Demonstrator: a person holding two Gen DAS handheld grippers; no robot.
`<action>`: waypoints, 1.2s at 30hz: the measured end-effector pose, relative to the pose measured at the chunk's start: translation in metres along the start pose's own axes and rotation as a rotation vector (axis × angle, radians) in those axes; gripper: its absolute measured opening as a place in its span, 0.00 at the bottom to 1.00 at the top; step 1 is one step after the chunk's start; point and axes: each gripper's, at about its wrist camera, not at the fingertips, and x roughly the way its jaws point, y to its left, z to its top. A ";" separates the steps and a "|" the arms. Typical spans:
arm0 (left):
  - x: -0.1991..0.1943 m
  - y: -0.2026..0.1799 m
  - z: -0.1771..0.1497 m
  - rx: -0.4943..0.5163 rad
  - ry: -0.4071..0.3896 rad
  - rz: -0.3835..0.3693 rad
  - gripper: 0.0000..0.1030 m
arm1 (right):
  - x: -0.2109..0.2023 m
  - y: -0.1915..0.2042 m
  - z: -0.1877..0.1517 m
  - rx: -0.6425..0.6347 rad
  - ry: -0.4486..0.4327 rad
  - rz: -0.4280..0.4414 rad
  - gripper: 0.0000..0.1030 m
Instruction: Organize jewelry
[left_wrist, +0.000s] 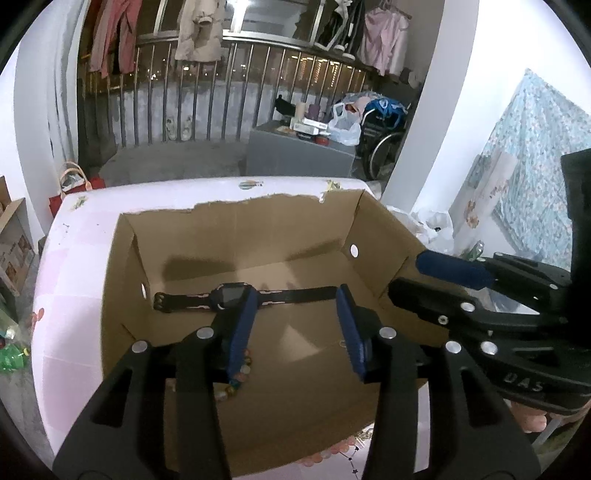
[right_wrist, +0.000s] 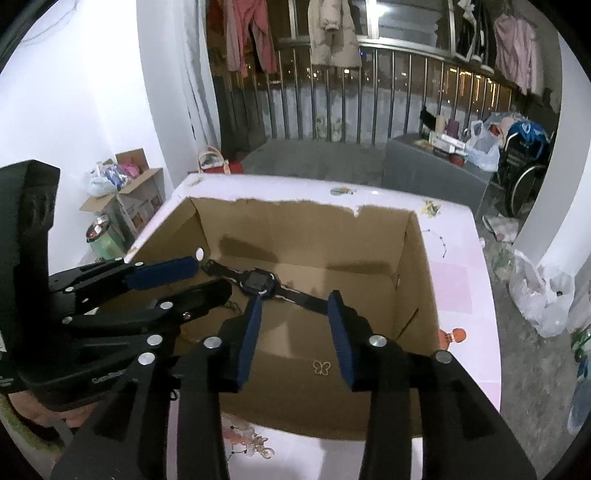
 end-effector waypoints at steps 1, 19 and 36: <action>-0.002 0.000 0.000 0.001 -0.003 0.000 0.42 | -0.004 0.001 0.000 0.000 -0.011 -0.001 0.41; -0.035 0.001 -0.006 -0.012 -0.053 0.028 0.45 | -0.045 0.007 0.003 0.010 -0.111 0.027 0.61; -0.060 0.000 -0.022 -0.023 -0.079 0.038 0.63 | -0.064 0.016 -0.010 0.015 -0.135 0.043 0.78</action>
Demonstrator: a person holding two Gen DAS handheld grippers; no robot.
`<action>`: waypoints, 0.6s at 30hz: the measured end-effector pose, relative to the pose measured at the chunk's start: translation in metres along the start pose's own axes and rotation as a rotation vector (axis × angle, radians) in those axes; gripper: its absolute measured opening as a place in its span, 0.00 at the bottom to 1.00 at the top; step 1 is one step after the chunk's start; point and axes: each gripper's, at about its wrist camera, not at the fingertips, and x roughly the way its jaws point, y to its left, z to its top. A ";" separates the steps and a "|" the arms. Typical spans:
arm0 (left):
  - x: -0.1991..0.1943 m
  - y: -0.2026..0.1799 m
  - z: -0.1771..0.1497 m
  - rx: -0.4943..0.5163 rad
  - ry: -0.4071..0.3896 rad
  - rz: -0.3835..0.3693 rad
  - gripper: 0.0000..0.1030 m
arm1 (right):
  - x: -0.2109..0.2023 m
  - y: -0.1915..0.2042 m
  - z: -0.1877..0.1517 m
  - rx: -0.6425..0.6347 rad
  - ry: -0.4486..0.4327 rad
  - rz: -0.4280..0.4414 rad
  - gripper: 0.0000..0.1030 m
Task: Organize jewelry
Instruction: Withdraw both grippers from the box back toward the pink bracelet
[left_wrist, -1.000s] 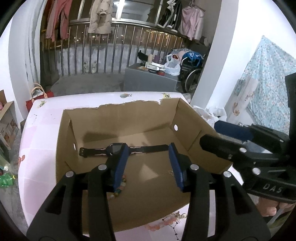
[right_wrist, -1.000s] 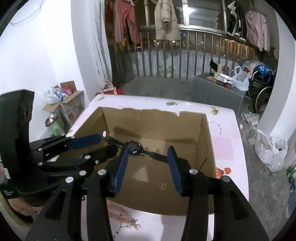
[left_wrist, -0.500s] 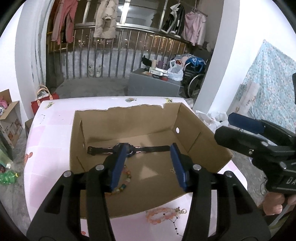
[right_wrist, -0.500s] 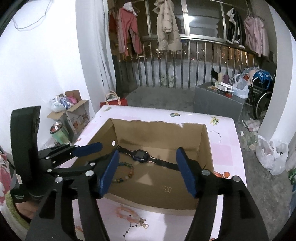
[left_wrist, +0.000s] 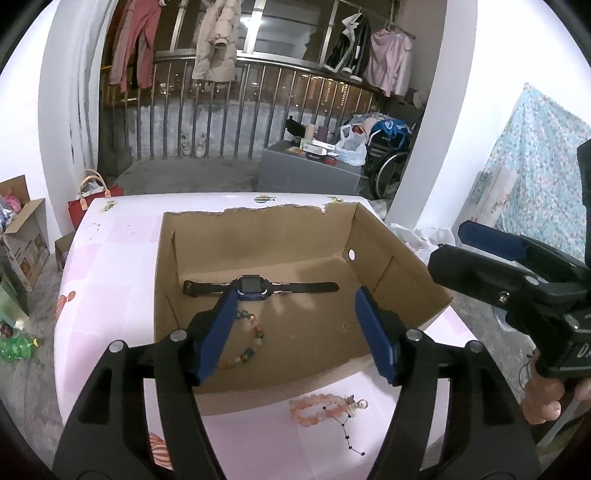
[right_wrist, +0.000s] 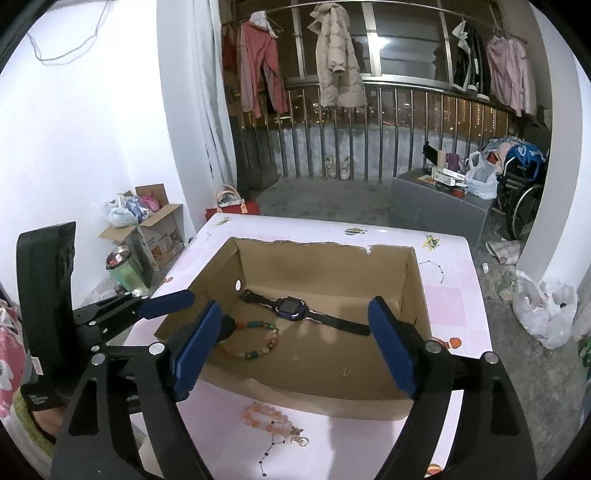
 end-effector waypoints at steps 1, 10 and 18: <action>-0.002 0.000 -0.001 0.001 -0.001 0.001 0.64 | -0.001 0.001 -0.001 0.002 0.000 0.002 0.78; -0.018 -0.005 -0.011 0.014 -0.017 0.000 0.68 | -0.009 0.007 -0.007 0.013 0.007 0.014 0.78; -0.025 -0.010 -0.024 0.029 -0.010 -0.011 0.69 | -0.012 0.010 -0.018 0.025 0.030 0.031 0.78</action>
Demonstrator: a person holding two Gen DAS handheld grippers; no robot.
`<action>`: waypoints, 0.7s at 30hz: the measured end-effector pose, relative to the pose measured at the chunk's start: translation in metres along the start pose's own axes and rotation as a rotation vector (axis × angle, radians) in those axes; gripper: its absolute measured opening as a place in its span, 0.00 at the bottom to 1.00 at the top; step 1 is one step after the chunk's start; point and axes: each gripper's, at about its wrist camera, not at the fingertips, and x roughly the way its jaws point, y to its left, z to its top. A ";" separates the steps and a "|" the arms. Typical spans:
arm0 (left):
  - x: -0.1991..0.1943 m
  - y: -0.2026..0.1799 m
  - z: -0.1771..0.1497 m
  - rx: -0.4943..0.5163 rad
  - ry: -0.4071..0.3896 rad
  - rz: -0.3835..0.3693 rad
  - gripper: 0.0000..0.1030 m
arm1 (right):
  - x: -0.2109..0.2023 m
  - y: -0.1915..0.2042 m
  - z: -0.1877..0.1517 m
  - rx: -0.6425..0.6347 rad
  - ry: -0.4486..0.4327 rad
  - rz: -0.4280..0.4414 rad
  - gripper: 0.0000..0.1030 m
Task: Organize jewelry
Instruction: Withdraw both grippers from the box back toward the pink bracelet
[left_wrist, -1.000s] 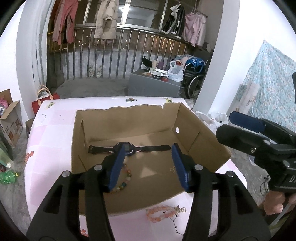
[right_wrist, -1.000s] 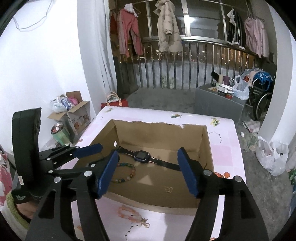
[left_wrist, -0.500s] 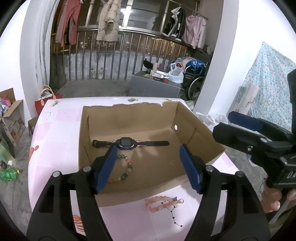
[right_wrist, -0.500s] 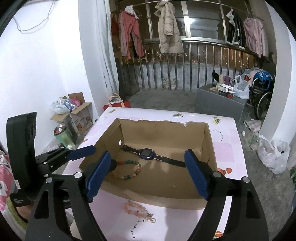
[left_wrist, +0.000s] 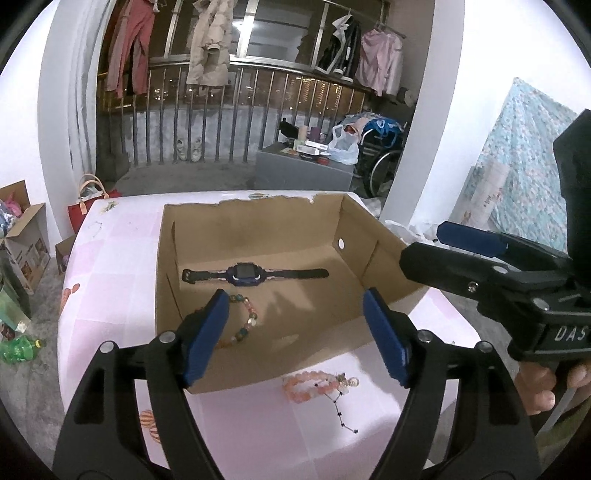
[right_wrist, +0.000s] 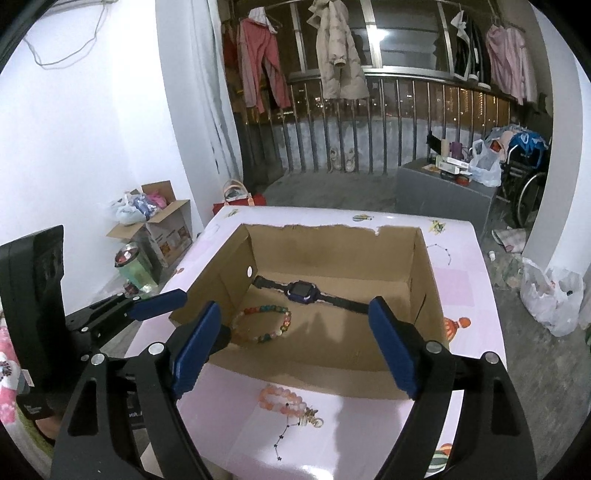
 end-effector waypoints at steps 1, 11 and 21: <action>-0.001 -0.001 -0.003 0.002 0.003 -0.003 0.69 | 0.000 0.000 -0.002 0.001 0.005 0.004 0.78; -0.001 -0.007 -0.036 0.012 0.051 -0.036 0.70 | 0.003 0.002 -0.023 0.011 0.059 0.030 0.78; 0.016 -0.003 -0.060 0.010 0.103 -0.030 0.70 | 0.018 0.000 -0.047 0.041 0.136 0.031 0.78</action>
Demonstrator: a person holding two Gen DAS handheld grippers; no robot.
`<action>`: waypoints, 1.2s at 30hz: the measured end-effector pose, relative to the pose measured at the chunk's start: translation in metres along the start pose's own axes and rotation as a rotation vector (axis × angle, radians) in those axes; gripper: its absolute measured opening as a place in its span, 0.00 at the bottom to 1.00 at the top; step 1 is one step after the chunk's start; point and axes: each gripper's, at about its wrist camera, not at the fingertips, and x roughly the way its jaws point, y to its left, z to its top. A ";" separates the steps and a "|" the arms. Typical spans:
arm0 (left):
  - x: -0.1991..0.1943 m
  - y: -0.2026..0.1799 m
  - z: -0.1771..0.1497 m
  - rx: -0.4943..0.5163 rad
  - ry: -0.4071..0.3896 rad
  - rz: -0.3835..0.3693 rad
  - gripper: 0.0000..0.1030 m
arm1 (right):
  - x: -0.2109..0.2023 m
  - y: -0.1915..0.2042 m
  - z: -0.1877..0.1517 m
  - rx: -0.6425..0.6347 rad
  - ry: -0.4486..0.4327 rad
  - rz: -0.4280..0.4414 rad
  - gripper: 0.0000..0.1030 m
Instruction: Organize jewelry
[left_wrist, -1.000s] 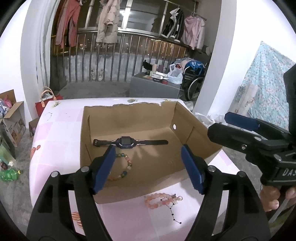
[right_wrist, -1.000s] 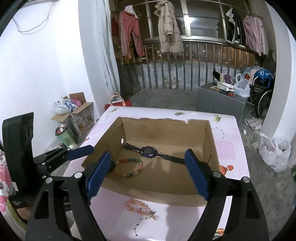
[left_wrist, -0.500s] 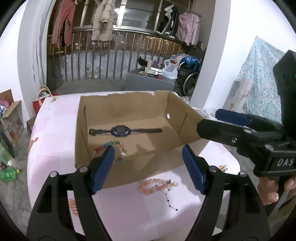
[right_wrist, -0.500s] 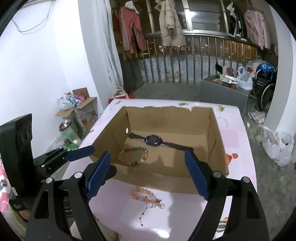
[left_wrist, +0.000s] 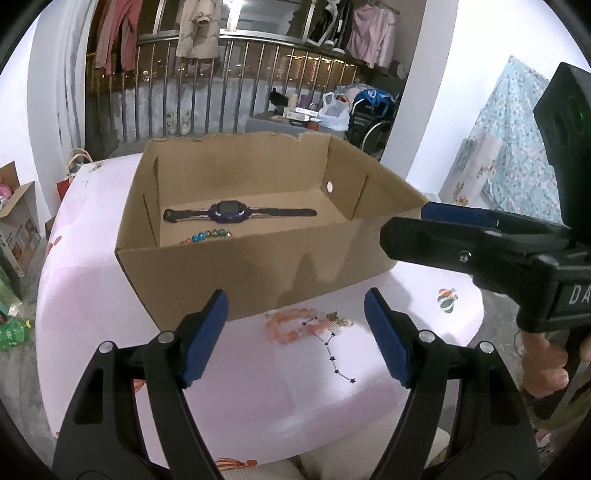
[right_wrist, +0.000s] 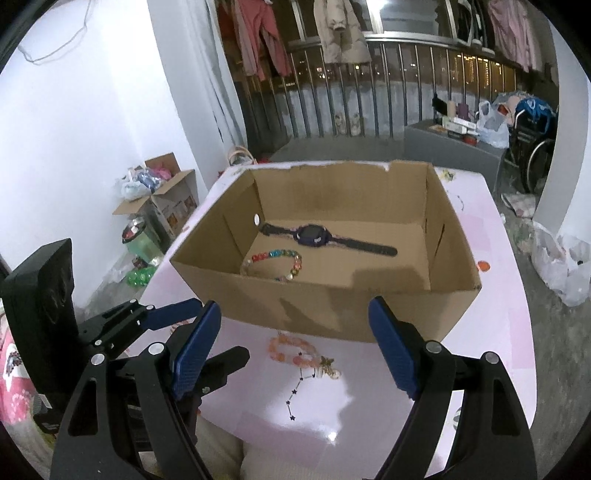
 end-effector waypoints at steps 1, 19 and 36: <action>0.003 0.001 -0.002 0.003 0.003 0.007 0.70 | 0.003 -0.001 -0.002 0.003 0.008 -0.001 0.78; 0.032 0.010 -0.017 -0.009 0.062 0.050 0.70 | 0.035 -0.019 -0.014 0.049 0.093 -0.016 0.78; 0.026 0.019 -0.045 0.010 0.037 0.007 0.70 | 0.047 -0.046 -0.036 0.125 0.123 -0.038 0.78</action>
